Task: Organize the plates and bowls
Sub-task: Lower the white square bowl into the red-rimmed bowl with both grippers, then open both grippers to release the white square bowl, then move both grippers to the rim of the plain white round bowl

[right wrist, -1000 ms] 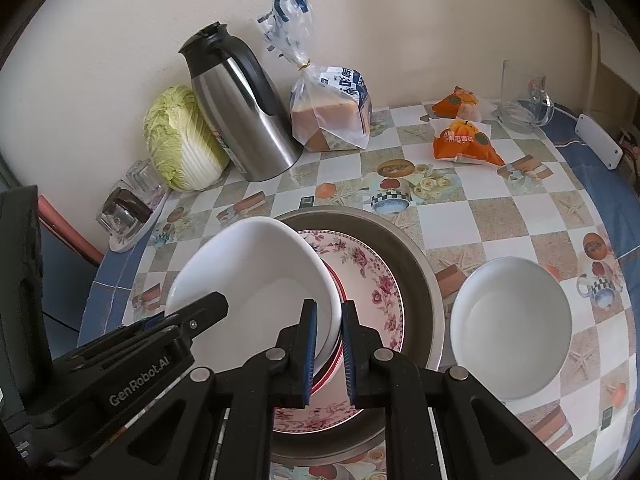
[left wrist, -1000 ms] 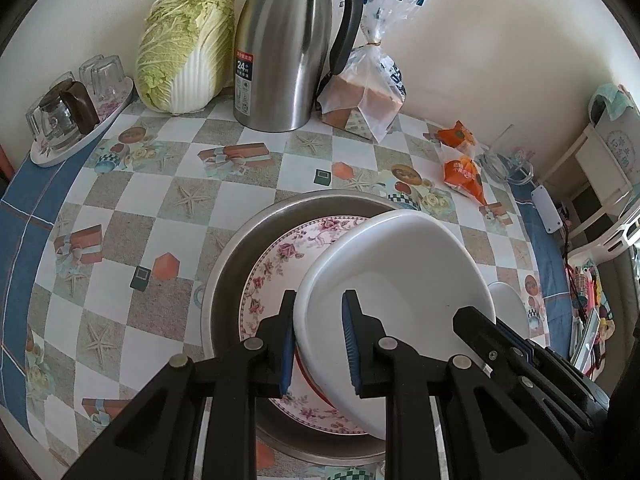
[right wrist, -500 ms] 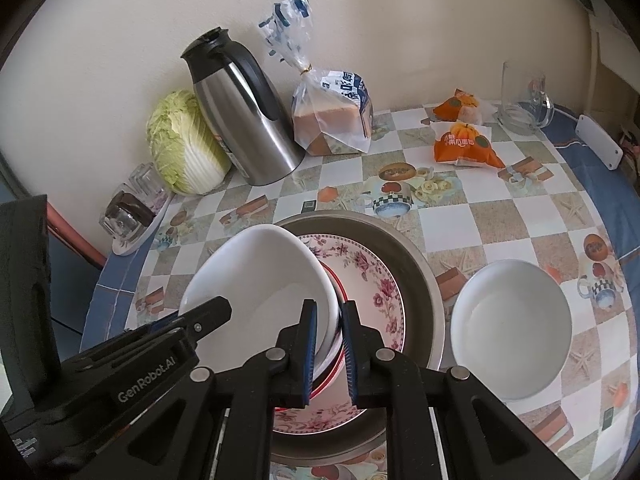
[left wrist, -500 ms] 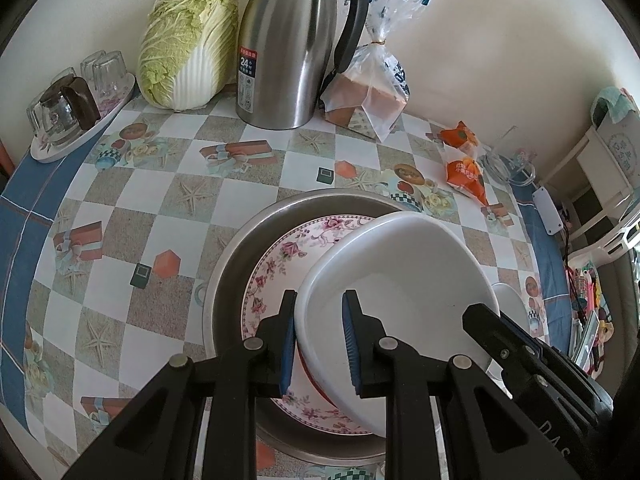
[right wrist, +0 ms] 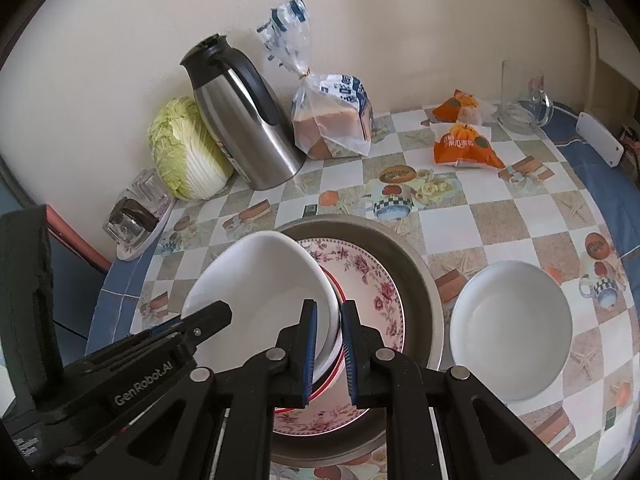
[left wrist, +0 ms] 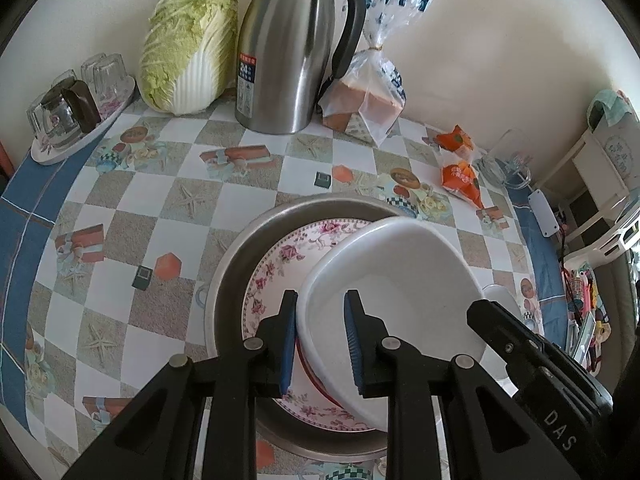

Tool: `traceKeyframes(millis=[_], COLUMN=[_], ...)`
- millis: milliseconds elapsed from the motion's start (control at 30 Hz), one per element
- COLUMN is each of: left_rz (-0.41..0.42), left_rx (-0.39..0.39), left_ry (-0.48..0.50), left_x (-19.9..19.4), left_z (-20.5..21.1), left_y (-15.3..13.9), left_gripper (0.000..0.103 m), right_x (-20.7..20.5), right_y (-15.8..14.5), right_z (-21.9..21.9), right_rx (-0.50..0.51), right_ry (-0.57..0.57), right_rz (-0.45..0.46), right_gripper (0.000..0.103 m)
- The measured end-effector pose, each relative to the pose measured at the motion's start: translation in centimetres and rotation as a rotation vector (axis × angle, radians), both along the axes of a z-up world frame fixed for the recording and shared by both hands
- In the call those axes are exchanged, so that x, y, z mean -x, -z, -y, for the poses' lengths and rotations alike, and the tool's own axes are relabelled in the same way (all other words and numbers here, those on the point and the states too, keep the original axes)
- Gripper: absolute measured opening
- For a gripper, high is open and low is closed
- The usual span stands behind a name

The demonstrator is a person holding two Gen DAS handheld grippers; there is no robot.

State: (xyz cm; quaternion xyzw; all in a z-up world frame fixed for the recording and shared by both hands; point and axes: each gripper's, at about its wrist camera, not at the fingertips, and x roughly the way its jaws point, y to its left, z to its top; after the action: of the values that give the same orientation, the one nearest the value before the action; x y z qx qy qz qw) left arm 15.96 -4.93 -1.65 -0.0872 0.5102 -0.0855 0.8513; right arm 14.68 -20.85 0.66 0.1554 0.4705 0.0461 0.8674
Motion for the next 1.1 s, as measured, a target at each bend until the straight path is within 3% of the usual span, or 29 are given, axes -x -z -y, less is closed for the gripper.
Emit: traceKeyframes(millis=[233,300,400,567,700,800,1100], left_rz=[0.048,0.055,0.061,0.061,0.065,0.067,0.071], left_rx=[0.007,0.010,0.008,-0.008,-0.032,-0.046,-0.071], left_ry=[-0.015,-0.023,-0.035,-0.071,-0.116,-0.155,-0.187], left_x=[0.7,0.7,0.8,0.7,0.7,0.7,0.5], left_z=[-0.7,-1.0,-1.4,-2.2,-2.9,-3.6,-4.1], left_y=[-1.8,-2.0,-2.3,-2.1,-1.9,-1.8,-1.3], left_gripper=[0.025,0.037,0.044,0.061,0.075,0.086,0.094], right_x=[0.4,0.5,0.5,0.6,0.5,0.5,0.3], right_y=[-1.3,-1.7,-1.8,-1.5,-1.4,-1.3,-0.9], right_z=[0.5,0.6,0.8,1.0,1.3,1.4,0.9], right_rx=[0.015,0.029,0.045,0.072,0.081,0.090,0.107], right_ry=[0.016,0.014,0.022,0.032,0.040,0.044,0.015], right_rz=[0.028,0.032,0.029,0.009,0.004,0.007,0.008], right_gripper=[0.015,0.015,0.015,0.028,0.057,0.065,0.087])
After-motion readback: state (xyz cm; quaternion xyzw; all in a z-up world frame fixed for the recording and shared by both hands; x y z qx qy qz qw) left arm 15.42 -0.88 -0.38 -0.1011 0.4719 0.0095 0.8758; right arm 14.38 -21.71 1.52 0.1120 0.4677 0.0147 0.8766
